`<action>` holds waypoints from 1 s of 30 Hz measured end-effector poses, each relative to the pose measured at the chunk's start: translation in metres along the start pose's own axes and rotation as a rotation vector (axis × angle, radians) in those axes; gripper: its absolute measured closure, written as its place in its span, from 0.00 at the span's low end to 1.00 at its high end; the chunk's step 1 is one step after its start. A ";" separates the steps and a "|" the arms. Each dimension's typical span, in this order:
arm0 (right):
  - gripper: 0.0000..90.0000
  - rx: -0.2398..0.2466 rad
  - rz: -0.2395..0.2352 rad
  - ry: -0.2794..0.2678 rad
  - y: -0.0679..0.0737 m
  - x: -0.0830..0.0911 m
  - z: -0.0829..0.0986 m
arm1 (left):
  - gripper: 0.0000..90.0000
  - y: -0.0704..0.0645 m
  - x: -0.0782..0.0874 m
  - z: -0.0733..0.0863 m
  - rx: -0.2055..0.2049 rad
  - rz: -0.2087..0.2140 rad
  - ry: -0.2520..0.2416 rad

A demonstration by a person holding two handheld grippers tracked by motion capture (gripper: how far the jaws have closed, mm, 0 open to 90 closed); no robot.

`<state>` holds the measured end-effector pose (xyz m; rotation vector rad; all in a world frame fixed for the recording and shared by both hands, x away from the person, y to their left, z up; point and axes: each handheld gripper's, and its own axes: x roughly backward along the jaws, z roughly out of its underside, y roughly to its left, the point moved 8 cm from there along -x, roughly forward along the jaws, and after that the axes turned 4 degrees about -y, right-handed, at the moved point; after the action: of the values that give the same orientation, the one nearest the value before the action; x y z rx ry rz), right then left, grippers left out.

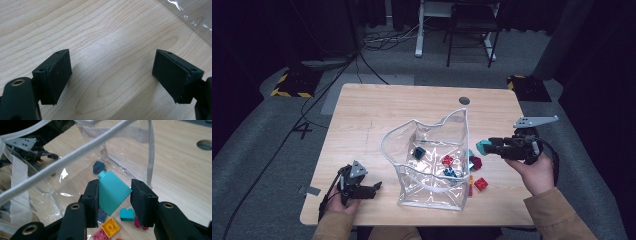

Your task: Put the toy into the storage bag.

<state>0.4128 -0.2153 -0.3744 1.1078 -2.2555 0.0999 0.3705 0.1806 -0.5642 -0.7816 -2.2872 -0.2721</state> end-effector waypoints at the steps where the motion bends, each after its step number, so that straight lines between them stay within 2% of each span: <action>1: 0.66 0.005 0.000 -0.010 0.002 0.002 -0.002 | 0.18 0.000 0.000 0.000 0.000 0.000 0.000; 17: 0.66 0.063 -0.019 -0.096 0.019 0.020 -0.036 | 0.18 0.000 0.000 0.000 0.000 0.000 0.000; 24: 0.66 0.099 -0.031 -0.114 0.030 0.021 -0.051 | 0.18 0.000 0.000 0.000 0.000 0.000 0.000; 30: 0.66 0.129 -0.051 -0.111 0.041 0.014 -0.063 | 0.18 0.000 0.000 0.000 0.000 0.000 0.000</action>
<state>0.4071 -0.1778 -0.3074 1.2660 -2.3449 0.1687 0.3706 0.1806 -0.5642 -0.7820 -2.2872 -0.2721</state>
